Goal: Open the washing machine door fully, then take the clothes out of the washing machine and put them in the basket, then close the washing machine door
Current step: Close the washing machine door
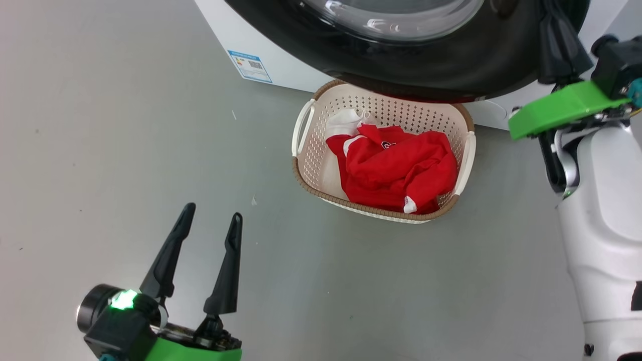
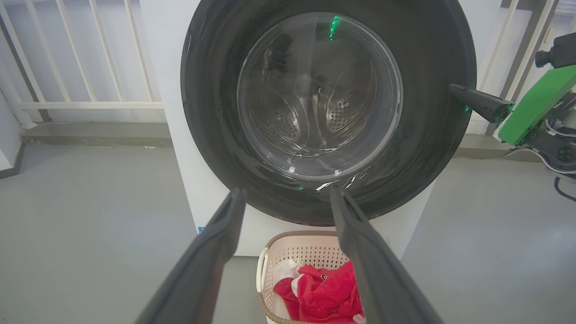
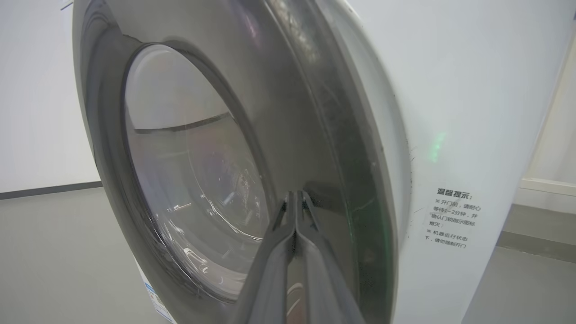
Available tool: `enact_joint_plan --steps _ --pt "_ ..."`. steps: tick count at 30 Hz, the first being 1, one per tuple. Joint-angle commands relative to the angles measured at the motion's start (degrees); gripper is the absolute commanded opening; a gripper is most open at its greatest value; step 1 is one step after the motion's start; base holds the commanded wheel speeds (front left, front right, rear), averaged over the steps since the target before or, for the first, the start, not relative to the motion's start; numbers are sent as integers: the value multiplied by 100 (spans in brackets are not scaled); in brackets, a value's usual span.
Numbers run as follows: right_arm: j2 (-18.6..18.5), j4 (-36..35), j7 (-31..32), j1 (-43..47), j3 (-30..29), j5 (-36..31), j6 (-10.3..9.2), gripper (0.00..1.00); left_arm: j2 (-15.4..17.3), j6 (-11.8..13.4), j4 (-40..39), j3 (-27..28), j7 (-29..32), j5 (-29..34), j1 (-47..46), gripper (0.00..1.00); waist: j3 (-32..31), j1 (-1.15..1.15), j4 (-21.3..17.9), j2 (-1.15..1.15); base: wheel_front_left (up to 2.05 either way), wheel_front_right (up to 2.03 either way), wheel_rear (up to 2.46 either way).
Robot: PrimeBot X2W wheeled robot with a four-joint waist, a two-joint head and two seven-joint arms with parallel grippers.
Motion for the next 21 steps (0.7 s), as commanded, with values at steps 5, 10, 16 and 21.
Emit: enact_joint_plan --steps 5,10,16,21 --pt "78 75 -36 -433 -64 -76 20 0 59 -50 -160 180 -45 -11 -179 100 63 0 20 0 0 0 0" --pt "78 257 -36 -684 -234 -225 20 0 58 -59 -183 164 -45 -22 -207 100 115 0 47 0 0 0 0" --pt "78 638 -36 -1069 -469 -470 20 0 58 -65 -194 125 -45 -81 -224 100 189 0 71 0 0 0 0" --pt "30 1114 -36 -1486 -730 -640 20 0 58 -68 -174 82 -45 -123 -275 100 236 0 105 0 0 0 0"
